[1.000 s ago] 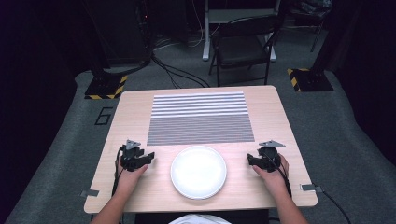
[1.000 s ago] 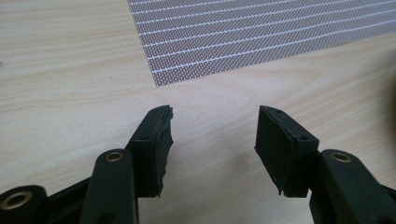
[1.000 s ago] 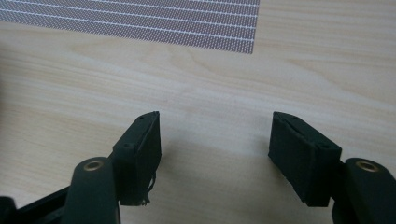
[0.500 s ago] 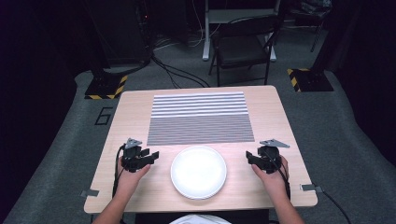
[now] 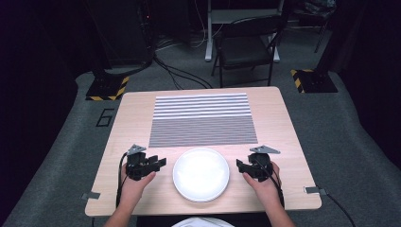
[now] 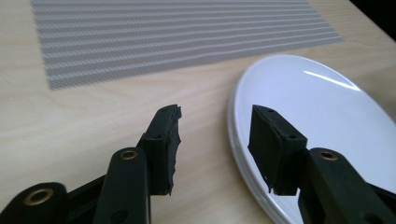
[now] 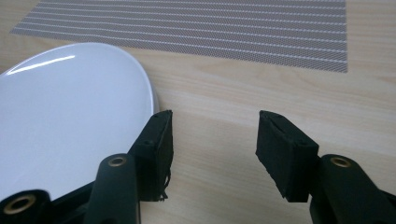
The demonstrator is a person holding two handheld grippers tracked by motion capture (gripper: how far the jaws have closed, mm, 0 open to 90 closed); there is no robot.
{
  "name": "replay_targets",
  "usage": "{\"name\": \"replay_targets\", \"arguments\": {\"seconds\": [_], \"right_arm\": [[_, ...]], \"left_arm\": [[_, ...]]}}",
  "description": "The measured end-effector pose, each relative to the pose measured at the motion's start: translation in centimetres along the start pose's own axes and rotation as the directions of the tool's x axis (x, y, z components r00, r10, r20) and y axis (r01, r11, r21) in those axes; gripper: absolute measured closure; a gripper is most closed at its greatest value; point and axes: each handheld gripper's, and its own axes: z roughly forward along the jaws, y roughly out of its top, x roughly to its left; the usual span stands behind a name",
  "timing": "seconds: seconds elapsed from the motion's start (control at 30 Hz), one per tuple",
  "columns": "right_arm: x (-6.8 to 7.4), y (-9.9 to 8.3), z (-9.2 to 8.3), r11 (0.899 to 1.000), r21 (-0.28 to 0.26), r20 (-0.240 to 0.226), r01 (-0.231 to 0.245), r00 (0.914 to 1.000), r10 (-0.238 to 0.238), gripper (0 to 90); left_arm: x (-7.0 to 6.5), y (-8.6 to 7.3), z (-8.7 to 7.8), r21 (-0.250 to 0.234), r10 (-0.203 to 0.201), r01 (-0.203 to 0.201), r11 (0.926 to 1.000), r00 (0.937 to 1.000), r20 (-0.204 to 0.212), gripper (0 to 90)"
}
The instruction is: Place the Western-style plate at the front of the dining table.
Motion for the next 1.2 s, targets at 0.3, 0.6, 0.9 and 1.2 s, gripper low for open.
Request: {"name": "replay_targets", "arguments": {"seconds": [0.3, 0.6, 0.9, 1.2], "right_arm": [[1.2, -0.7, 0.5, 1.0, 0.01, -0.05, -0.002, 0.9987, 0.002, 48.7], [1.9, -1.0, 0.9, 0.998, 0.056, -0.088, -0.027, 0.9956, 0.032, 53.1], [1.9, -1.1, 1.1, 0.996, 0.074, -0.091, -0.051, 0.9942, 0.058, 51.7], [1.3, -1.1, 1.1, 0.991, 0.084, -0.118, -0.103, 0.9867, 0.112, 48.0]], "left_arm": [[-1.0, -0.5, 1.4, 0.072, -0.018, 0.011, 0.9973, 0.9954, 0.094, 58.6], [-1.0, -0.6, 2.2, 0.107, -0.074, 0.06, 0.9924, 0.9882, 0.134, 61.0], [-1.1, -0.9, 2.9, 0.134, -0.085, 0.065, 0.9889, 0.9855, 0.147, 61.0], [-1.1, -0.9, 2.9, 0.141, -0.098, 0.074, 0.9873, 0.9796, 0.175, 60.5]]}}
